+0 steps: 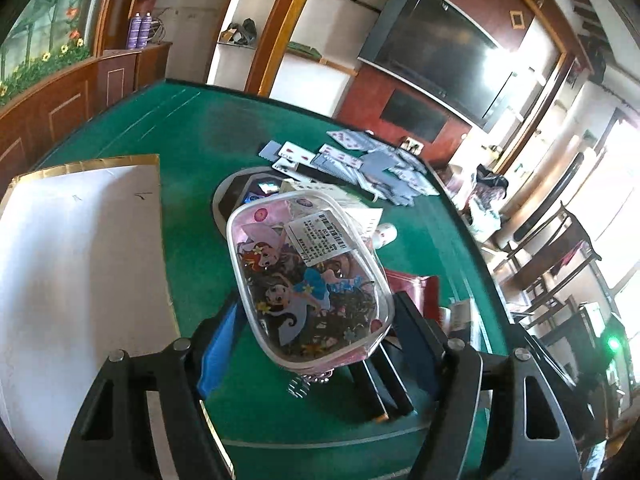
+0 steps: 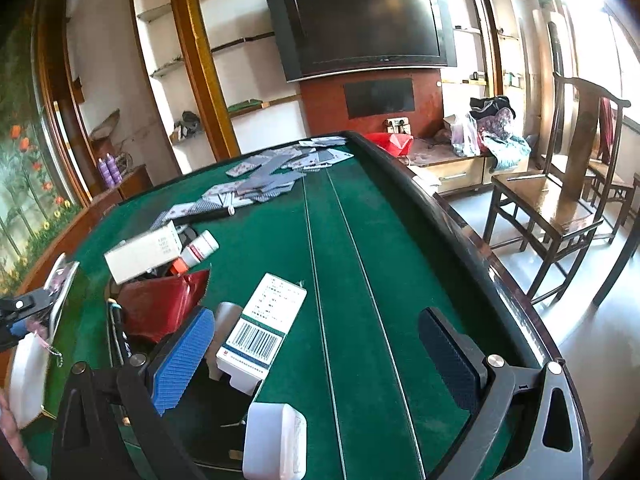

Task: Organize objects
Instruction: 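Carry the pencil case toward the white tray with the left tool while the right tool grasps the white charger, then lower the pencil case into the tray with the left tool while the right tool sets the charger beside it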

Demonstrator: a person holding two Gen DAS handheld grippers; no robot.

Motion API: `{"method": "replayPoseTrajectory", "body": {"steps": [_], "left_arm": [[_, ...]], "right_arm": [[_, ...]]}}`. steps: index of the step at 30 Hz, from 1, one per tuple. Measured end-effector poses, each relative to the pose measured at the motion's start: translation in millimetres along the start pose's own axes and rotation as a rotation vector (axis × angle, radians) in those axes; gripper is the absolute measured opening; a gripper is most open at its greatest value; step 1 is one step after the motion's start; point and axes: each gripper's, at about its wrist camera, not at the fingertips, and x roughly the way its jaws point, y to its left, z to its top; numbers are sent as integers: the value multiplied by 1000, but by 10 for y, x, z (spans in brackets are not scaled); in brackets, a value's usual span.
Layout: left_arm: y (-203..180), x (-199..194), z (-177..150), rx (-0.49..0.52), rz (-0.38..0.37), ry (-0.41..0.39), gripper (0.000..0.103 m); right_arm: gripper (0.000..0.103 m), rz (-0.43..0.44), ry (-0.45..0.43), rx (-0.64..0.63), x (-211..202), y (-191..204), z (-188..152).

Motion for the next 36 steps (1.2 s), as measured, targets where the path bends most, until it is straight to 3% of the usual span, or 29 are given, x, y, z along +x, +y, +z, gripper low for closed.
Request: {"method": "replayPoseTrajectory", "body": {"steps": [4,9,13,18,20,21,23,24,25,33,36], "left_arm": [[19,-274,-62,36,-3,-40,73],[75,-470,-147,93,19,-82,73],[202,-535,-208,84,8,-88,73],[343,-568,-261,66,14,-84,73],[376,-592,-287,67,18,-85,73],[390,-607,-300,67,22,-86,73],[437,-639,-314,66,27,-91,73],[452,-647,-317,65,27,-91,73],[474,-656,-321,62,27,-91,73],[546,-638,-365,41,15,-84,73],[557,-678,-361,38,16,-94,73]], "right_arm": [[103,17,-6,66,-93,-201,83],[103,87,120,104,-83,-343,179],[103,143,243,57,-32,-209,30],[102,75,261,-86,-38,150,-199],[98,20,256,-135,13,266,-264],[90,-6,256,-154,39,296,-288],[63,-56,269,-179,126,337,-340],[44,-48,288,-165,158,326,-366],[38,-33,302,-149,178,309,-379],[37,-42,318,-161,129,299,-454],[27,-23,324,-150,73,295,-465]]}}
